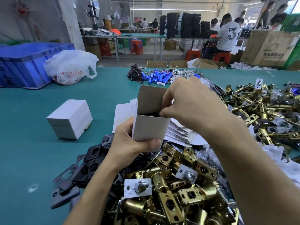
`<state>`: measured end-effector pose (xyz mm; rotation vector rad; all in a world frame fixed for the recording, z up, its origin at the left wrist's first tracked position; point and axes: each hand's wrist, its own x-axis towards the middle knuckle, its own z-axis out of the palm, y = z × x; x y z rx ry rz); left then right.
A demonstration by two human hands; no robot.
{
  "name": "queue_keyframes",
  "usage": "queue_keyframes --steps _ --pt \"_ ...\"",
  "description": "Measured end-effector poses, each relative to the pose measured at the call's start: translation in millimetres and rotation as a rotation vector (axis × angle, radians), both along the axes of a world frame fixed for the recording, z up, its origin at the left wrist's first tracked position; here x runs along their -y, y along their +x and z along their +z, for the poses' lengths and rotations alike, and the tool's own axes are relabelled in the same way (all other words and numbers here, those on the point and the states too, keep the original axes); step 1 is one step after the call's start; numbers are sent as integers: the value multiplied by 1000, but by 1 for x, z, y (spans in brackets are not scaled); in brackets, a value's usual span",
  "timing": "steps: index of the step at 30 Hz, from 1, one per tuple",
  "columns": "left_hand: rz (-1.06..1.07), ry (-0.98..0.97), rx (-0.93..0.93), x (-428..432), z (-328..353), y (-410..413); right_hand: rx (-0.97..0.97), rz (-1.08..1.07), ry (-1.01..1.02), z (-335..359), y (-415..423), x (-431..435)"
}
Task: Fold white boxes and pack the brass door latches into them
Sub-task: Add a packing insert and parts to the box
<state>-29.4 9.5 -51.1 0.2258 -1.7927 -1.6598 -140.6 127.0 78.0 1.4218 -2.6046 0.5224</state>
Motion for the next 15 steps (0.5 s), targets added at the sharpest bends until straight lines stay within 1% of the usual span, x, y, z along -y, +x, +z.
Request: queue_keyframes --steps 9,15 --pt "19 -21 25 1 -2 0 19 60 63 1 -1 2" --pt "39 -16 20 2 -3 1 40 79 -27 -4 -2 1"
